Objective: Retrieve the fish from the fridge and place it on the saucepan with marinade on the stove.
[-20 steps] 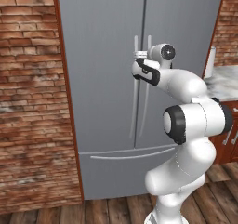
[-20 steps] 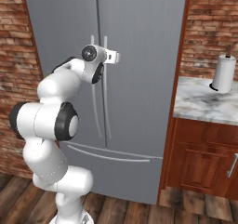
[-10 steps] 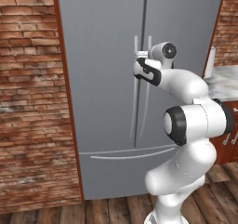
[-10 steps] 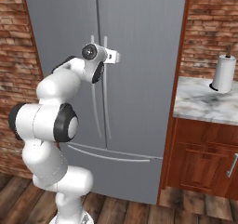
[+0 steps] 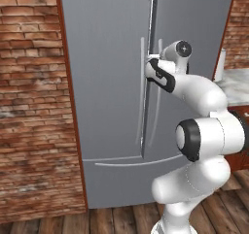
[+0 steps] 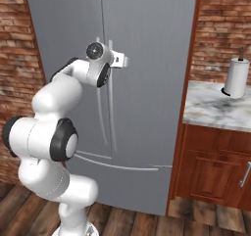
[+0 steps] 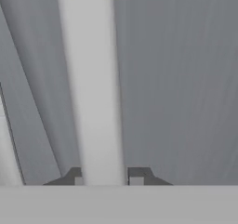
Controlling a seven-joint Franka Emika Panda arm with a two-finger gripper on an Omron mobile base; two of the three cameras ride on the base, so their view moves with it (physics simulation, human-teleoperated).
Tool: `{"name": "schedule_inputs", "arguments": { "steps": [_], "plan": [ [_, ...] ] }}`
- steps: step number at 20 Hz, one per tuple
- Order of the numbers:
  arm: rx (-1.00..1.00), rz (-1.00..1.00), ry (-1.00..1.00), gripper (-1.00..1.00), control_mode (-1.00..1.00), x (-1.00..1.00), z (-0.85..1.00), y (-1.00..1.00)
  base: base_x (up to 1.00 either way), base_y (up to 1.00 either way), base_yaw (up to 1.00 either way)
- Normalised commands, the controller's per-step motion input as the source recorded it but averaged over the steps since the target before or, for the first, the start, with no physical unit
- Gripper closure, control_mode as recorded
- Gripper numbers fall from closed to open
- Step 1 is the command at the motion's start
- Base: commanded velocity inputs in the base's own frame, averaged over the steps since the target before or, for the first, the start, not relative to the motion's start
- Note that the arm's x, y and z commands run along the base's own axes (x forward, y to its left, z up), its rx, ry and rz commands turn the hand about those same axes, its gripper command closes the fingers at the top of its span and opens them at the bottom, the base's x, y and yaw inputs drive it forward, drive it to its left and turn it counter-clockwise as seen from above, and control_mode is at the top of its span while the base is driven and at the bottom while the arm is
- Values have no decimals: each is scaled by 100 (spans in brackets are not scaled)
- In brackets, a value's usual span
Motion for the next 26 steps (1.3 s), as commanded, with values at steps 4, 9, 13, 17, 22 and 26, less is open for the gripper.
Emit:
{"name": "schedule_inputs", "arguments": {
  "steps": [4,9,13,17,22,26],
  "plan": [
    [0,0,8,100,-100,-35,-1,-32,0,0,0],
    [0,1,4,100,-100,-48,-6,-35,0,0,0],
    [0,3,0,100,-100,-60,-14,-41,0,0,0],
    [0,3,0,100,-100,-59,-12,-46,0,0,0],
    [0,5,0,100,-100,-52,-9,-48,0,0,0],
    [0,9,0,100,-100,-47,-8,-56,0,0,0]
  ]
}}
